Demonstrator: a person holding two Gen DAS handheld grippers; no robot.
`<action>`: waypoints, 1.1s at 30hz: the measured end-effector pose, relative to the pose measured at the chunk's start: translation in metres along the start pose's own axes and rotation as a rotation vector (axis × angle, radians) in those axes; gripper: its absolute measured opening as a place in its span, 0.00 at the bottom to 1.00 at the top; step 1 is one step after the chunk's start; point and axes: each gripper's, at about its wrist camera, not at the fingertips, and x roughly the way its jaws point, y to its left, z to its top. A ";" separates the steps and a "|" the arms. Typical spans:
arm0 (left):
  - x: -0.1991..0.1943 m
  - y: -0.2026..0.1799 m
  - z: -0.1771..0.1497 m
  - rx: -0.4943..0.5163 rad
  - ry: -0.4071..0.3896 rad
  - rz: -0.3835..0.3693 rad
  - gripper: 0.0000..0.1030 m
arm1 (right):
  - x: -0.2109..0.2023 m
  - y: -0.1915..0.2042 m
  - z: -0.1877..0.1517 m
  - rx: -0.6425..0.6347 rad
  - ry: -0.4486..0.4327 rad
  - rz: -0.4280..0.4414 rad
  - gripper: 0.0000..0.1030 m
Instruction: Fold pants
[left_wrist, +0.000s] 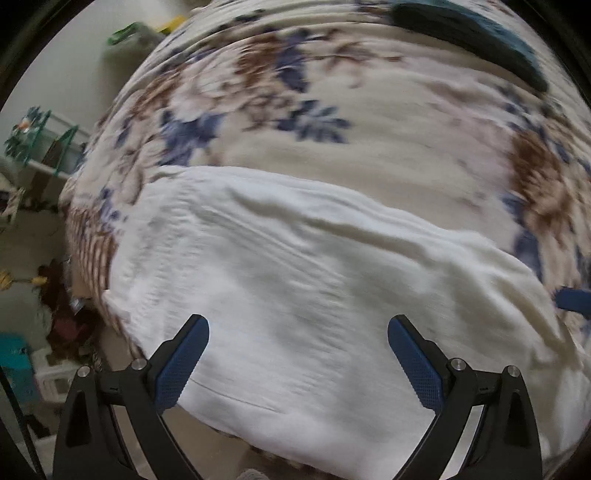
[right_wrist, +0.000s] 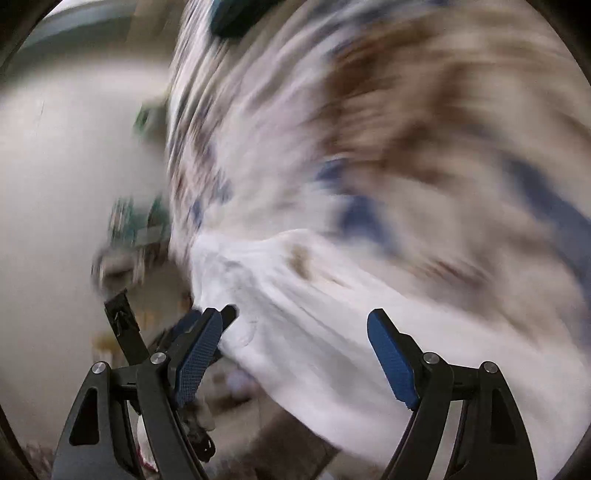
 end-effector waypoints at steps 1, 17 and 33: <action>0.002 0.003 0.002 -0.009 0.001 0.003 0.96 | 0.016 0.005 0.013 -0.012 0.045 -0.006 0.81; 0.060 0.021 0.036 0.005 0.185 -0.171 0.96 | 0.154 -0.022 0.041 0.283 0.375 0.232 0.44; 0.078 0.029 0.031 0.065 0.190 -0.162 0.98 | 0.081 -0.008 0.048 0.218 0.255 0.063 0.63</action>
